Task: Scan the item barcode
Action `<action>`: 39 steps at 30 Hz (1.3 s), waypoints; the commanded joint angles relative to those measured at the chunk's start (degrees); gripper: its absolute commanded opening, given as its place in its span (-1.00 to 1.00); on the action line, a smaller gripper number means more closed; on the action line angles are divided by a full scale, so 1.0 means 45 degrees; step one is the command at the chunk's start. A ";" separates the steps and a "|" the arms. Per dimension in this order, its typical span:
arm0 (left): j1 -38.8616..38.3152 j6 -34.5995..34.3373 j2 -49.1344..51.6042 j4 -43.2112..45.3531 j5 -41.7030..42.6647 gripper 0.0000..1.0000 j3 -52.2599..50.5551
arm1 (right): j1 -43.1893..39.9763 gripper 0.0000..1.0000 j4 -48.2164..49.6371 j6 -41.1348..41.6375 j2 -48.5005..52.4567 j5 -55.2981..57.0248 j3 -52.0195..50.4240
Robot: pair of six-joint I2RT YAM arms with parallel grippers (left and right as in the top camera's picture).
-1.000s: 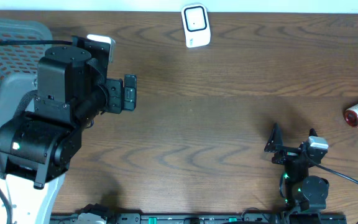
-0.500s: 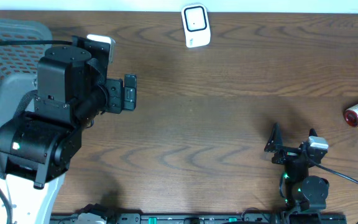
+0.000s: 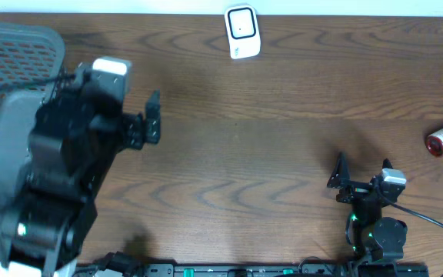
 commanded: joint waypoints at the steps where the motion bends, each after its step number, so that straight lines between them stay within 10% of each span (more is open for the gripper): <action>1: 0.0733 0.0418 -0.1477 0.1098 0.0525 0.96 -0.2108 | -0.0219 0.99 -0.0053 0.0180 -0.0044 0.0131 -0.0015; 19: 0.2409 0.0408 -0.8903 0.5328 0.1413 0.96 -1.1234 | -0.0219 0.99 -0.0053 0.0180 -0.0044 0.0131 -0.0015; 39: 0.2953 0.0170 -1.1613 0.6640 0.1506 0.96 -1.4231 | -0.0219 0.99 -0.0053 0.0185 -0.0044 0.0131 -0.0015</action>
